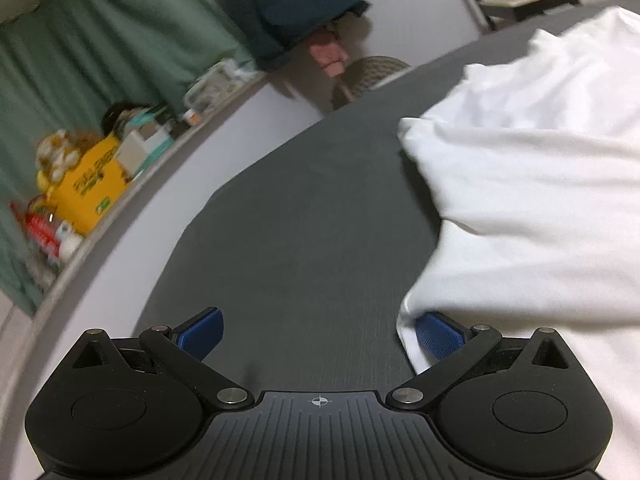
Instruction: Fold clothes
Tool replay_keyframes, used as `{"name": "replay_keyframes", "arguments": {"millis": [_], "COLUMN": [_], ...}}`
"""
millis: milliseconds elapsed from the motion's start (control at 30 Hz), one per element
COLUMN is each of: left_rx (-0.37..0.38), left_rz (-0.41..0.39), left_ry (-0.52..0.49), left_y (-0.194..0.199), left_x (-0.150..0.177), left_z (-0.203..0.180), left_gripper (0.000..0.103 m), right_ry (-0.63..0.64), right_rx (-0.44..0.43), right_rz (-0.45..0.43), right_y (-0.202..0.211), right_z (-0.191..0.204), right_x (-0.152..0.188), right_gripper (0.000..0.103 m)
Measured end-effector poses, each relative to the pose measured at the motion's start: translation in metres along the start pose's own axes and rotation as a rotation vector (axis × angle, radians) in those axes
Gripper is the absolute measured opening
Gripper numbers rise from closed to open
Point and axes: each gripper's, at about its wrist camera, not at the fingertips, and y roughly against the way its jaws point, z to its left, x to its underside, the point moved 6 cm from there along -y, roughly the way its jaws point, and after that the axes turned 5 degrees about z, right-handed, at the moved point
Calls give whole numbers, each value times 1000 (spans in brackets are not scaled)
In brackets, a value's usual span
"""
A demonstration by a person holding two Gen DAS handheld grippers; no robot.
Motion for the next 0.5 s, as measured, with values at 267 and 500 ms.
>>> {"name": "replay_keyframes", "arguments": {"millis": [267, 500], "left_rx": [76, 546], "left_rz": [-252, -579], "left_ry": [20, -334], "left_y": [107, 244], "left_x": [4, 13], "left_z": [1, -126], "left_gripper": [103, 103], "right_ry": [53, 32], "right_rx": [6, -144], "right_rz": [-21, -49], "right_y": [13, 30], "right_z": [17, 39], "right_x": [4, -11], "right_gripper": [56, 67]}}
